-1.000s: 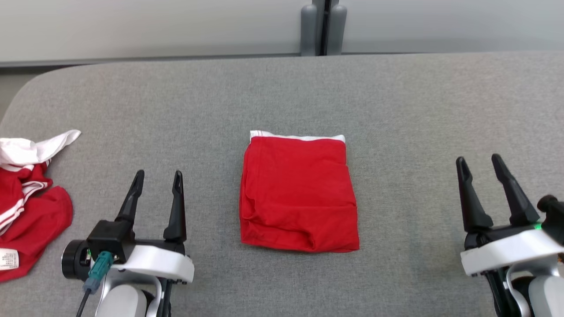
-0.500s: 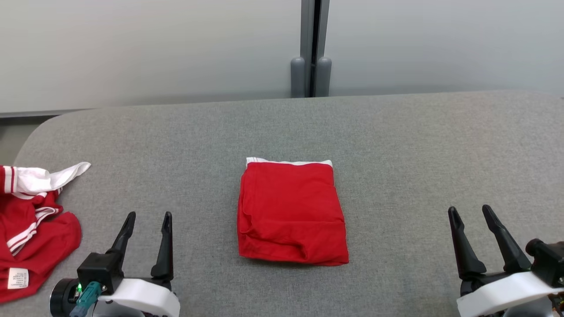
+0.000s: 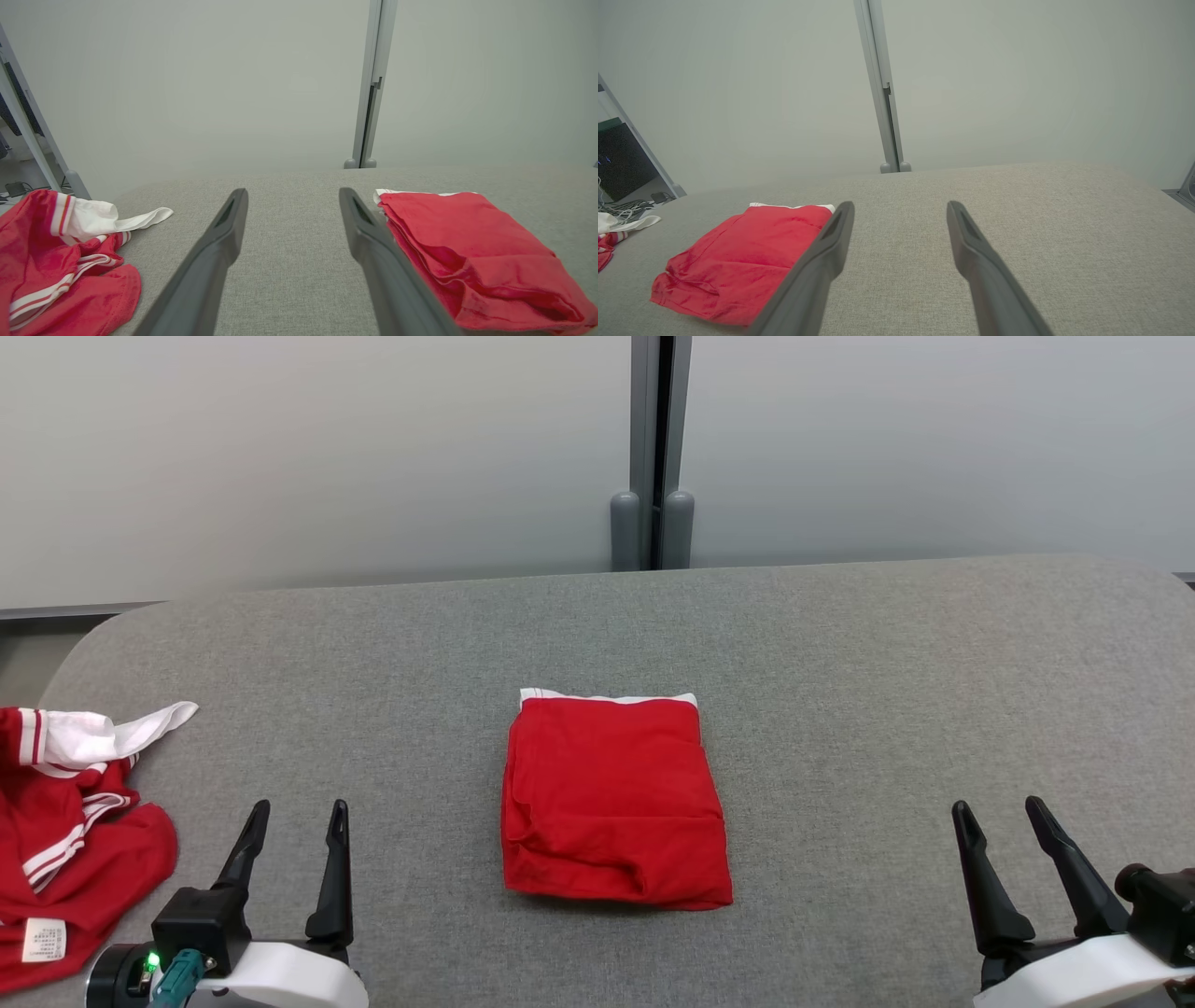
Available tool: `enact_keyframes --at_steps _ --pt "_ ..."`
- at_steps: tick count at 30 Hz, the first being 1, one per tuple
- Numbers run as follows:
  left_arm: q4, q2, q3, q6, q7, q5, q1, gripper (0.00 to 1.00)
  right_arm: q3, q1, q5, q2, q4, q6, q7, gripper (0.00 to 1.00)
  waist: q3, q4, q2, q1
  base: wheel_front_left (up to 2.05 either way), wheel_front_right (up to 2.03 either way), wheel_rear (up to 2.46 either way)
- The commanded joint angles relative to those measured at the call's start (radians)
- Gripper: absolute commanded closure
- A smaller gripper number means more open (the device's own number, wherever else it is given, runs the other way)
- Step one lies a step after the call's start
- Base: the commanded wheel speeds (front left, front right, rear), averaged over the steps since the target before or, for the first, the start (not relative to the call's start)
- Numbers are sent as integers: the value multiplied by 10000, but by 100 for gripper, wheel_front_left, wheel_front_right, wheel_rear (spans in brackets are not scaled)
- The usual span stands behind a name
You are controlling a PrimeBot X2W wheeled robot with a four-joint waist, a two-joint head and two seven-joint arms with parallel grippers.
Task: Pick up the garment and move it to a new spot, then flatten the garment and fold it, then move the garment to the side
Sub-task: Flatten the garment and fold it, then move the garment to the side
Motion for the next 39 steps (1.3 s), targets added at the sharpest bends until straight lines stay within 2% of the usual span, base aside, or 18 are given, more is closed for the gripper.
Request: enact_keyframes --at_steps 1,21,29,33,39 --pt "-26 79 13 44 5 51 44 0 -40 50 -73 -15 -31 1 53 0 -1 -3 -1 0 0 0 0" --pt "141 -29 -243 153 -157 41 -492 0 -39 -183 -209 -221 -42 1 343 0 213 224 -1 0 0 0 0" --pt "223 -479 -673 58 -466 259 -1716 0 441 -1078 -47 -703 593 1 477 0 1294 1290 -1 0 0 0 0" --pt "348 -736 -829 22 -625 265 -2297 0 1010 -1725 129 -921 1309 1 548 0 1860 1900 -1 0 0 0 0" --pt "410 -981 -901 -1 -749 335 -2861 0 1700 -2561 497 -900 2789 1 520 0 2415 2562 -1 0 0 0 0"
